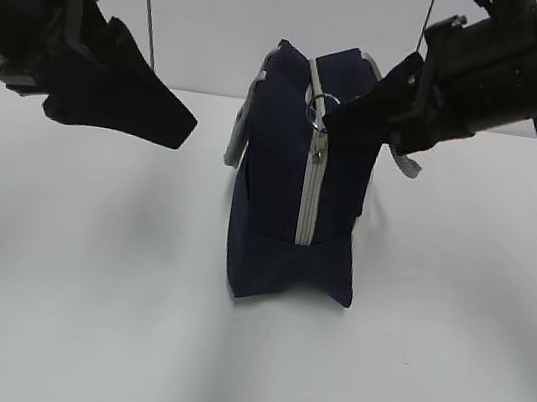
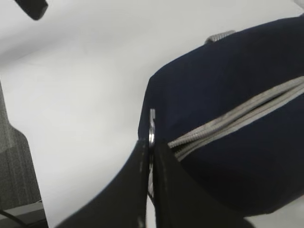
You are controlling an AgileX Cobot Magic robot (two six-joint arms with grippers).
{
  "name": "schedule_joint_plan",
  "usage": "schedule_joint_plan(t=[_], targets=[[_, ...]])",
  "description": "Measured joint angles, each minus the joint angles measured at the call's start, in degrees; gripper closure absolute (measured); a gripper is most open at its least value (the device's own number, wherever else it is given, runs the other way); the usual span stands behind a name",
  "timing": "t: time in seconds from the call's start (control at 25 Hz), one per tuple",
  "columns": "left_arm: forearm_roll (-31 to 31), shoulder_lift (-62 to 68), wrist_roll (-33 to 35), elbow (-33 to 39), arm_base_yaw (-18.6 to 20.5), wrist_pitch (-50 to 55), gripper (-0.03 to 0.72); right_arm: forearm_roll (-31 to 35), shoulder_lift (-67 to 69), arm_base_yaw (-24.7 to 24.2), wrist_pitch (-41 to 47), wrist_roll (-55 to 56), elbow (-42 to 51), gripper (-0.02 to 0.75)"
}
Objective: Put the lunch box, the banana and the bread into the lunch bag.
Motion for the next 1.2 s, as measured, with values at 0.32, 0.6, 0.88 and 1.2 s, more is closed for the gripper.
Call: schedule_joint_plan(t=[0.32,0.6,0.88,1.2], targets=[[-0.85,0.00,0.35,0.00,0.00,-0.63,0.254,-0.35,0.00,0.00,-2.53,2.71,-2.48,0.754],[-6.21,0.25,1.03,0.00,0.00,-2.44,0.254,-0.35,0.00,0.00,-3.57,3.49,-2.48,0.754],[-18.87,5.72,10.65,1.22,0.00,-6.59,0.254,-0.35,0.00,0.00,-2.69,3.50,-2.48,0.754],[-31.05,9.73,22.49,6.42,0.00,-10.83,0.254,-0.35,0.00,0.00,-0.94,3.50,-2.48,0.754]])
